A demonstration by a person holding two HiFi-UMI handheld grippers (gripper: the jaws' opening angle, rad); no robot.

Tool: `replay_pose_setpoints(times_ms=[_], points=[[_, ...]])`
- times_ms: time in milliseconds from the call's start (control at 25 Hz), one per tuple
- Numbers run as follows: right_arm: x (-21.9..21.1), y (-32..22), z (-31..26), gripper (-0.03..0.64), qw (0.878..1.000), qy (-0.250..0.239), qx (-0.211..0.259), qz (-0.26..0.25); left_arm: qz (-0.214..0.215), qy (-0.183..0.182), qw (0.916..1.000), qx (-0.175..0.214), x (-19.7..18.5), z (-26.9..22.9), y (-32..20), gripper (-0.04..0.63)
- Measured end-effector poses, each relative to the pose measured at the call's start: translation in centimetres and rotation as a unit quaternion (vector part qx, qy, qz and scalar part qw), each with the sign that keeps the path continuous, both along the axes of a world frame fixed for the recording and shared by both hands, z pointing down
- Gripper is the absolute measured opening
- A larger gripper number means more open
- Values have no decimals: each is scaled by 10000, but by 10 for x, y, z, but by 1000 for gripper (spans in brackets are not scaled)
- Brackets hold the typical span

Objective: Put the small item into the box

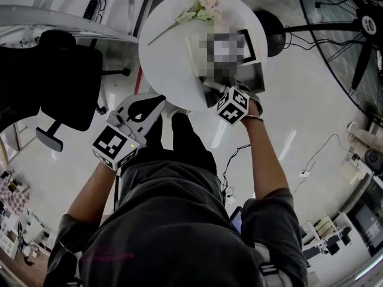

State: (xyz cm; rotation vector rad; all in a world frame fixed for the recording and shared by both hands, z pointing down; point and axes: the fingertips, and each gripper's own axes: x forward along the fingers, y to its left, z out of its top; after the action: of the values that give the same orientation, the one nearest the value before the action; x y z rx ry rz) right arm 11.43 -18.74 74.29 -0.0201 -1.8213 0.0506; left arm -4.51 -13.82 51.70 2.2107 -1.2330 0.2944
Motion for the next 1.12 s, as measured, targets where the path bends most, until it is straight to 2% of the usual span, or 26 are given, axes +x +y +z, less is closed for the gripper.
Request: replay_pose_setpoints(times_ms=[280, 400, 520, 760, 920, 1120], points=[[1, -3, -18, 175, 9992, -175, 109, 337, 153, -23, 9999, 22, -1, -9, 3, 14], [-3, -5, -37, 175, 9965, -416, 124, 713, 249, -32, 9997, 47, -2, -17, 3, 14], [-5, -4, -64, 173, 9888, -798, 85, 1257, 354, -59, 9992, 176, -3, -30, 3, 14], [-11, -8, -126, 134, 9596, -1631, 277, 2275, 690, -70, 9971, 326, -3, -55, 2, 14], [-15, -4, -169, 103, 9320, -2192, 359, 2865, 934, -169, 9936, 610, -5, -71, 0, 14], [-15, 2, -219, 72, 8982, -2783, 605, 3349, 1183, -213, 9892, 841, -8, -90, 0, 14]])
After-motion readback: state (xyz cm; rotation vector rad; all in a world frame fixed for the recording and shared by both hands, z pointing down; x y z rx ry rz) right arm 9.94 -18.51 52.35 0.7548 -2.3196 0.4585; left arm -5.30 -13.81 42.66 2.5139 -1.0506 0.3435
